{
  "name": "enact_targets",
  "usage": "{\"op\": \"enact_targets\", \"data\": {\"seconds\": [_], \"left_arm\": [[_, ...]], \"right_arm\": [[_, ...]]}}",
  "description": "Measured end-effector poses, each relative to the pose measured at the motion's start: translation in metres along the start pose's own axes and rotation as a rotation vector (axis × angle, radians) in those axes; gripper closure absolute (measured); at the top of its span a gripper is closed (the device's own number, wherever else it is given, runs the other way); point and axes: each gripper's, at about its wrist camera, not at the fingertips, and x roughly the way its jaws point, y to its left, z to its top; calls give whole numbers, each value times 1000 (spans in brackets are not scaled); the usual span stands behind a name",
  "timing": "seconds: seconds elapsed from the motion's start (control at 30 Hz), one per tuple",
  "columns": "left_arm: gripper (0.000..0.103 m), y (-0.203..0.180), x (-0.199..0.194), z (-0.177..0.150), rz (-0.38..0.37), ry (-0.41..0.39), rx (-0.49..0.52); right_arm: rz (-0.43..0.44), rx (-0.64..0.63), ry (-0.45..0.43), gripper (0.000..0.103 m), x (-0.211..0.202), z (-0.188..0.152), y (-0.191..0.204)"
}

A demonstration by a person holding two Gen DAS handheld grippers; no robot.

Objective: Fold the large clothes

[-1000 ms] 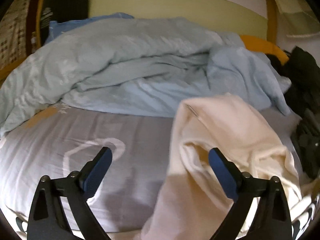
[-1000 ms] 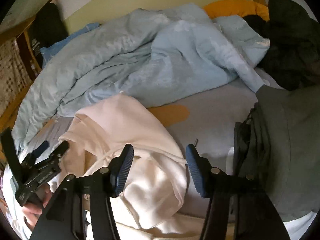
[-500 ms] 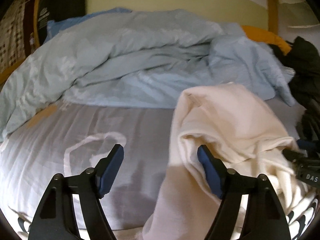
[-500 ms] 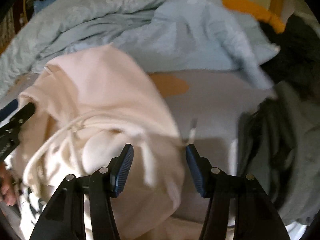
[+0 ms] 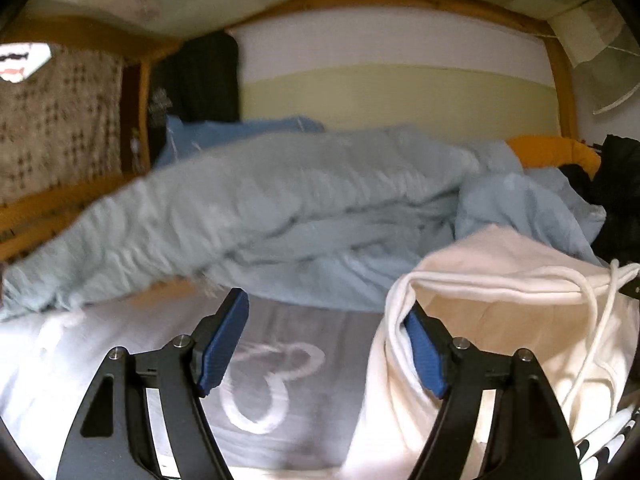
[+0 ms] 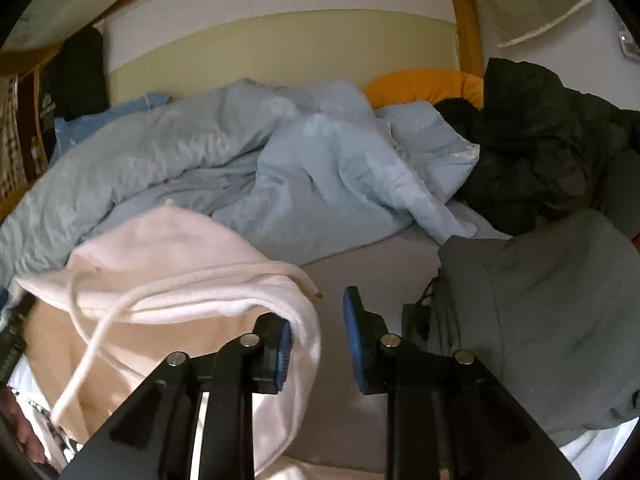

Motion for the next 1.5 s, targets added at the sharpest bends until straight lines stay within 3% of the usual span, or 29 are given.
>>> {"op": "enact_targets", "data": {"seconds": [0.07, 0.13, 0.17, 0.23, 0.27, 0.33, 0.4, 0.43, 0.47, 0.53, 0.57, 0.6, 0.67, 0.73, 0.8, 0.87, 0.9, 0.93, 0.97, 1.03, 1.1, 1.17, 1.23, 1.3, 1.37, 1.4, 1.43, 1.5], "left_arm": [[27, 5, -1, 3, 18, 4, -17], [26, 10, 15, 4, 6, 98, -2], [26, 11, 28, 1, 0, 180, 22], [26, 15, 54, -9, 15, 334, 64], [20, 18, 64, -13, 44, 382, 90], [8, 18, 70, -14, 96, 391, 165], [7, 13, 64, -17, 99, 367, 218], [6, 9, 62, -17, 64, 376, 246], [6, 6, 61, -18, -41, 410, 261], [6, -4, 52, -17, -376, 494, 265], [6, -8, 43, -14, -456, 473, 268], [6, -12, 30, -8, -469, 409, 279], [2, -22, 17, 6, -426, 327, 303], [2, -36, 25, 28, -373, 305, 287], [2, -52, 49, 50, -313, 329, 267], [1, -68, 89, 65, -188, 394, 272], [2, -80, 115, 64, -73, 460, 323], [6, -90, 138, 61, -14, 512, 362], [10, -94, 154, 59, -28, 548, 357], [10, -100, 176, 55, -157, 645, 280], [10, -107, 186, 48, -251, 688, 201], [10, -122, 194, 38, -241, 724, 215], [10, -144, 202, 21, -164, 738, 339], [21, -156, 209, 9, -105, 748, 421], [84, -151, 208, 10, -143, 769, 344], [89, -142, 203, 15, -201, 783, 270], [95, -134, 190, 25, -225, 743, 242], [98, -125, 151, 47, -241, 611, 283]], "right_arm": [[37, 18, -43, 80, -15, 2, 0], [57, -14, -70, 80, -22, 7, 3], [63, -54, -22, 80, -17, 6, 7], [118, -131, 216, 80, 11, -4, 17], [132, -141, 352, 80, 30, -15, 18], [130, -188, 450, 80, 51, -32, 25], [94, -294, 465, 80, 55, -41, 42], [91, -318, 450, 77, 52, -41, 46], [129, -326, 430, 77, 44, -38, 49], [235, -269, 389, 77, 30, -28, 44], [295, -215, 370, 77, 23, -22, 38], [352, -160, 355, 77, 19, -16, 32], [413, -96, 331, 76, 13, -10, 22], [383, -59, 263, 76, 4, -4, 13], [332, -15, 178, 76, -5, 3, 5], [317, 40, 148, 73, -11, 7, -9], [285, 70, 148, 61, -11, 9, -14], [217, 90, 157, 48, -6, 9, -18], [130, 92, 166, 48, 1, 6, -20], [31, 76, 192, 48, 13, 1, -19], [49, 74, 197, 48, 12, 1, -19], [54, 66, 142, 48, 2, 5, -17], [40, 52, 126, 48, -1, 6, -16], [52, 70, 145, 48, 5, 7, -14], [61, 87, 163, 48, 13, 3, -13], [45, 89, 183, 48, 19, 3, -15], [25, 85, 189, 48, 21, 1, -19], [-5, 90, 155, 48, 16, 2, -22]]}}
